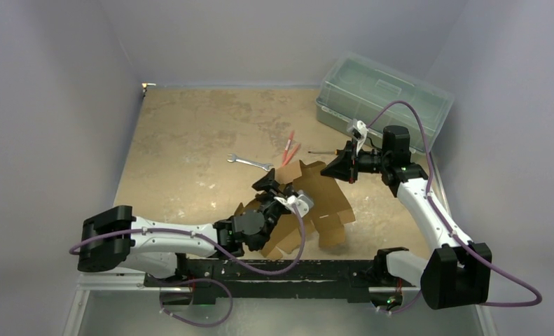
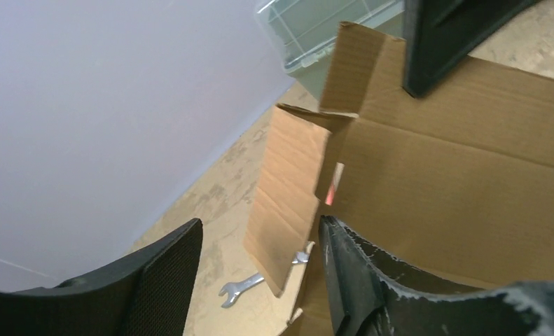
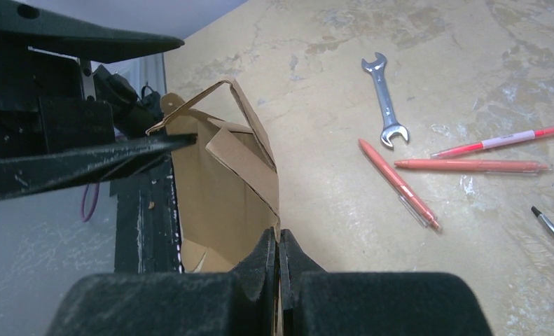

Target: Fold the paper box

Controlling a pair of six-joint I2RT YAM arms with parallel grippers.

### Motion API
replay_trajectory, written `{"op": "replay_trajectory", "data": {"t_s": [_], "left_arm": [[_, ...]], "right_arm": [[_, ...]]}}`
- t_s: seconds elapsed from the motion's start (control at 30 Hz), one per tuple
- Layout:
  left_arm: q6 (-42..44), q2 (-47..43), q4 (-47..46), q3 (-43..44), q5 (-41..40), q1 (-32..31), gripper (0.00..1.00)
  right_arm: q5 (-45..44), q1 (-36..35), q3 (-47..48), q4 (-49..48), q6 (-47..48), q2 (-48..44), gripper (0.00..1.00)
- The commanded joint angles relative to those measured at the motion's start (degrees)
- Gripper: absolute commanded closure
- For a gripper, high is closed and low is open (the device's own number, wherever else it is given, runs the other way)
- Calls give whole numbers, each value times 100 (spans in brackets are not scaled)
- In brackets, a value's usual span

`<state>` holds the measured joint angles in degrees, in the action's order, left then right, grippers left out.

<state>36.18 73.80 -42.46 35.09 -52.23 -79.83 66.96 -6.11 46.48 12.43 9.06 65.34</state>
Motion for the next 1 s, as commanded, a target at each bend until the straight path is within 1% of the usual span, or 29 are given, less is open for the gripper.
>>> {"op": "replay_trajectory", "data": {"t_s": [0.0, 0.03, 0.1, 0.17, 0.27, 0.3, 0.33, 0.47, 0.53, 0.57, 0.63, 0.7, 0.73, 0.8, 0.83, 0.9, 0.97], "left_arm": [[-268, -63, -145, 335, 122, 197, 44], [-284, -67, -136, 344, 180, 215, 48], [-339, -81, -69, 372, 268, 270, 60], [-394, -112, 68, 412, 390, 307, 68], [-504, -234, 342, 503, 554, 328, 88], [-547, -295, 453, 549, 639, 336, 97], [-589, -368, 648, 590, 742, 355, 100], [-804, -646, 1302, 798, 1299, 521, 100], [-791, -777, 1539, 884, 1482, 645, 100], [-732, -815, 1630, 916, 1564, 689, 100], [-559, -861, 1800, 1001, 1685, 758, 100], [-372, -875, 2059, 1128, 1757, 791, 100], [-287, -883, 2189, 1233, 1767, 798, 100], [-150, -900, 2466, 1377, 1780, 817, 100], [-87, -921, 2557, 1431, 1815, 820, 100], [21, -961, 2710, 1553, 1838, 829, 100], [82, -971, 2922, 1680, 1867, 836, 100]], "right_arm": [[8, -9, 71, -36, 54, -30, 100], [10, -8, 71, -34, 58, -29, 100], [10, -12, 67, -33, 53, -26, 100], [4, -9, 67, -29, 60, -30, 100], [1, -13, 71, -25, 61, -30, 100], [1, -11, 68, -29, 55, -22, 100], [1, -10, 74, -29, 60, -17, 100], [14, -13, 74, -13, 61, -21, 100], [55, -5, 93, 15, 66, -21, 92], [97, -11, 114, 44, 74, -26, 86], [350, -11, 213, 167, 61, -18, 72], [891, -13, 415, 423, 145, 24, 56], [1052, 18, 587, 749, 322, 41, 48], [1221, 128, 1112, 1710, 1174, 84, 31], [1246, 182, 1381, 2132, 1501, 110, 25], [1290, 450, 1898, 2768, 1815, 184, 18], [1309, 588, 2360, 2916, 1613, 309, 16]]}}
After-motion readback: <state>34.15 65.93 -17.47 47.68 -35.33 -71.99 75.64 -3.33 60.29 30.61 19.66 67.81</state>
